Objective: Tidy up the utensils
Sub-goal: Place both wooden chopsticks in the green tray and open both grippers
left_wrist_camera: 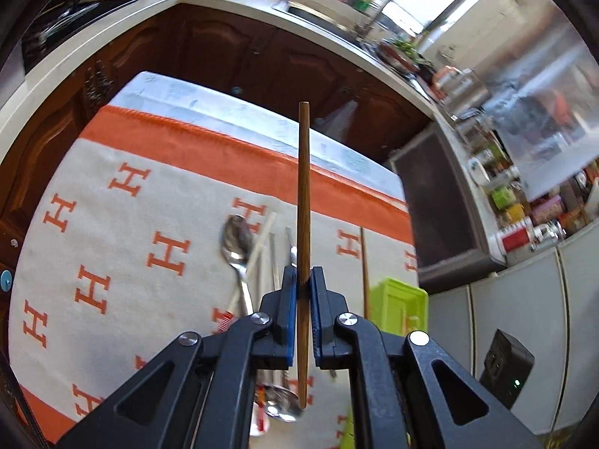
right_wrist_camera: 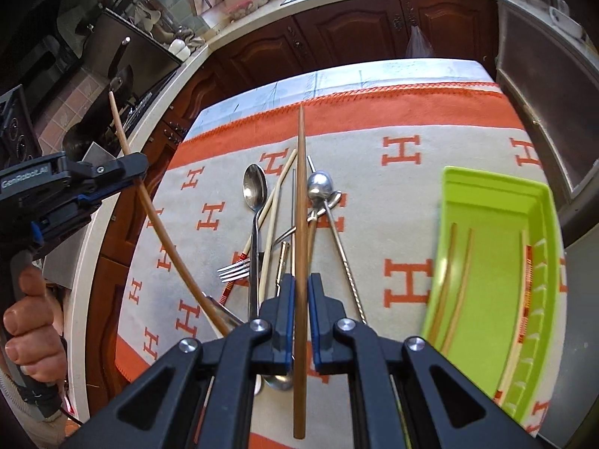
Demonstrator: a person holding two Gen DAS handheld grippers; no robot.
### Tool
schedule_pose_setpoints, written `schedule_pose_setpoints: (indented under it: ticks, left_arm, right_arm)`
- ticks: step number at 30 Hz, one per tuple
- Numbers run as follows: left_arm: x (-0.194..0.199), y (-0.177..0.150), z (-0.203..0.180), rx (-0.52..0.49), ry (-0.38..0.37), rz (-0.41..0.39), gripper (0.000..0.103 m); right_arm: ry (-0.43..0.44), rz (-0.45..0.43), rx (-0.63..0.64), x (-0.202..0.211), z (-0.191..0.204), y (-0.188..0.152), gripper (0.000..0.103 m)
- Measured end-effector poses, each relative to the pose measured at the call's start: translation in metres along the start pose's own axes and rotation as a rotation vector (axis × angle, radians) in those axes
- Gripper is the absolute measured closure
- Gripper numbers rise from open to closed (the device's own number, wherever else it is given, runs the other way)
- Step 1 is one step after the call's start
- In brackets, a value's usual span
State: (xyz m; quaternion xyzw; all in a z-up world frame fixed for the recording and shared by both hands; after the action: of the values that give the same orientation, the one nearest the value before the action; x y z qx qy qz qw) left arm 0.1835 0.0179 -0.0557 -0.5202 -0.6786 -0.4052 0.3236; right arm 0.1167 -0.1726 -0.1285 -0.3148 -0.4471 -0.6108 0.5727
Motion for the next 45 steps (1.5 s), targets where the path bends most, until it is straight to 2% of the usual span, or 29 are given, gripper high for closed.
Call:
schedule_pose_setpoints:
  ticks: [5, 11, 15, 18, 19, 21, 23, 27, 35, 45]
  left_arm:
    - [-0.008, -0.033, -0.05, -0.108, -0.041, 0.107, 0.099]
    - [-0.053, -0.077, -0.114, -0.241, -0.06, 0.255, 0.099]
    - [-0.094, -0.101, -0.141, -0.305, -0.038, 0.348, 0.098]
    - [-0.122, -0.112, -0.149, -0.34, 0.009, 0.388, 0.098]
    - [-0.131, -0.116, -0.151, -0.35, 0.032, 0.406, 0.097]
    - [-0.144, -0.122, -0.151, -0.359, 0.065, 0.429, 0.08]
    - [-0.147, -0.125, -0.148, -0.359, 0.094, 0.424, 0.071]
    - [-0.14, -0.13, -0.141, -0.349, 0.106, 0.409, 0.055]
    - [-0.114, -0.127, -0.113, -0.323, 0.18, 0.356, 0.046]
    - [-0.086, -0.131, -0.067, -0.255, 0.277, 0.3, 0.041]
  right_arm:
    - [-0.017, -0.027, -0.05, 0.027, -0.024, -0.026, 0.097]
    - [-0.06, -0.036, -0.15, 0.049, -0.069, -0.066, 0.096]
    - [-0.096, -0.036, -0.21, 0.055, -0.096, -0.086, 0.096]
    - [-0.116, -0.035, -0.238, 0.057, -0.108, -0.095, 0.096]
    - [-0.124, -0.028, -0.244, 0.056, -0.111, -0.096, 0.096]
    - [-0.141, -0.015, -0.256, 0.053, -0.115, -0.098, 0.095]
    - [-0.151, -0.006, -0.262, 0.051, -0.119, -0.098, 0.095]
    - [-0.147, -0.009, -0.274, 0.049, -0.122, -0.099, 0.095]
    - [-0.133, 0.003, -0.263, 0.043, -0.116, -0.097, 0.095]
    - [-0.104, 0.034, -0.249, 0.032, -0.101, -0.096, 0.095]
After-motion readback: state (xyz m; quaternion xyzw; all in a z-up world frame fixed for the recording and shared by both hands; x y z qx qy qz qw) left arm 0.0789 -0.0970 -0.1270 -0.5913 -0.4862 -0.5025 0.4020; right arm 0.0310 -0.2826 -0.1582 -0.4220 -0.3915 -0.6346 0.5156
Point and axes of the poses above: each gripper's, at about its wrist camera, not at the fingertips, and x roughly against the way its jaws point, z to its left, y to its top, the point moved 5 cm from there along -x, roughly the way its jaws point, and after that the axes turned 14 degrees about z, right-handed, at the moved point
